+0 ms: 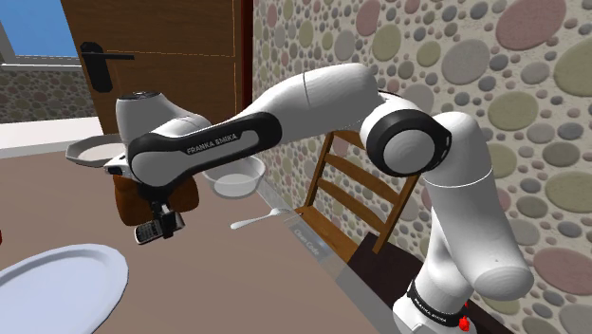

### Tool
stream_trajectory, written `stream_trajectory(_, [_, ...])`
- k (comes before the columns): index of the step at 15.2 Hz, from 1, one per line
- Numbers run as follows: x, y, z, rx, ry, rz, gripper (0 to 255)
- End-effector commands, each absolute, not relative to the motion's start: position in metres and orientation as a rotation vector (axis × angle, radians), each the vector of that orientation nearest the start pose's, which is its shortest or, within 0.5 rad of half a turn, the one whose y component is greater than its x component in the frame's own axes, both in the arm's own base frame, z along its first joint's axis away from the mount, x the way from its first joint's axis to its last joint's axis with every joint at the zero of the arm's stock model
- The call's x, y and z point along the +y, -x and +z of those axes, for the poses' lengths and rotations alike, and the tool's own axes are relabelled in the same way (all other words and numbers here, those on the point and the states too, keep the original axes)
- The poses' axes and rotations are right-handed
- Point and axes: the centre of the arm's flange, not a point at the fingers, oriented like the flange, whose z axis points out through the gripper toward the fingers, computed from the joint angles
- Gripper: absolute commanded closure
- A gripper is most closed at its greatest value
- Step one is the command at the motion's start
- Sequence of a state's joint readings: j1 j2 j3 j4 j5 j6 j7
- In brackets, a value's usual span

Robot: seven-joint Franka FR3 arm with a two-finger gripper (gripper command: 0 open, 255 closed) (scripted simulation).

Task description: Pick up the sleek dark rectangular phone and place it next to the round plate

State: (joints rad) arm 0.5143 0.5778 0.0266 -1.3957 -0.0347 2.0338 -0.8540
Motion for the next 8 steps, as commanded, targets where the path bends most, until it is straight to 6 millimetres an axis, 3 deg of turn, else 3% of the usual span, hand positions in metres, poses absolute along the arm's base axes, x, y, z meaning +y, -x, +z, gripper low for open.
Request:
stream_trajectory(1, [0.367,-0.621,0.366,-2.046,2.417,-0.092,255])
stream_trajectory(5, [0.367,-0.621,0.345,-2.046,2.417,-0.092,255])
stream_trajectory(8, [0.367,-0.621,0.342,-2.046,2.417,-0.092,255])
